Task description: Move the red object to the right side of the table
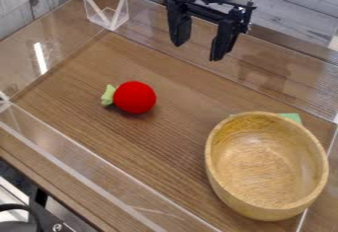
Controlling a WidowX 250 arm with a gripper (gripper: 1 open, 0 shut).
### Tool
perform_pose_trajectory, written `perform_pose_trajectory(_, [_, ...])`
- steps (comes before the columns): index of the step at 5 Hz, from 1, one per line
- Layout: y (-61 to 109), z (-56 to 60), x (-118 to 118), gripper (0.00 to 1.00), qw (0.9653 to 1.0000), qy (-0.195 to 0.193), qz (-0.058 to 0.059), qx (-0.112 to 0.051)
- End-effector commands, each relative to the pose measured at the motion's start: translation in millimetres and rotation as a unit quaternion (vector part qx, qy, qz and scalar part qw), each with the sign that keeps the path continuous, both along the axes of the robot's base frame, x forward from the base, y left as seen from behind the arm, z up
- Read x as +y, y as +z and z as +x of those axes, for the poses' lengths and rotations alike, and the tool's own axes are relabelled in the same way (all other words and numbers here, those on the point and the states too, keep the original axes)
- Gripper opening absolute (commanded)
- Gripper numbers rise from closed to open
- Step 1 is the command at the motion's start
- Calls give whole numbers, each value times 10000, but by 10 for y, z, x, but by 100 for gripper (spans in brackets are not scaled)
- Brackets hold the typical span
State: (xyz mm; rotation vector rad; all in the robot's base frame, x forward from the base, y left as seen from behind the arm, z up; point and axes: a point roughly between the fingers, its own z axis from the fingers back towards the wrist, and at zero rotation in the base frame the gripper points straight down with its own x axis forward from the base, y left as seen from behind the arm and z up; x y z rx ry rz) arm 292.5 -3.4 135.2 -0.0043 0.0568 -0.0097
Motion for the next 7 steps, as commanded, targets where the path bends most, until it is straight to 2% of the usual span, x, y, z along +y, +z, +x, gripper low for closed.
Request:
perform_pose_trajectory(1, [-107,-41,18,100,9997,-235,-13,87])
perform_pose_trajectory(2, [-219,-190,182,100,9941,-1086,15,-44])
perform_pose_trajectory(3, [-268,-309,381,100,9835,-1781,192,-265])
perform_pose_trajectory(4, [-312,-391,573,100,9678,-2438,359,-512])
perform_pose_trajectory(5, [-378,-421,754,100,9515,-2945,511,-734])
perform_pose_trajectory(6, [-453,-424,849,100,9410,-3185,612,-964])
perform_pose_trajectory(7, [-554,-395,917,100,9320,-3379,670,-1130])
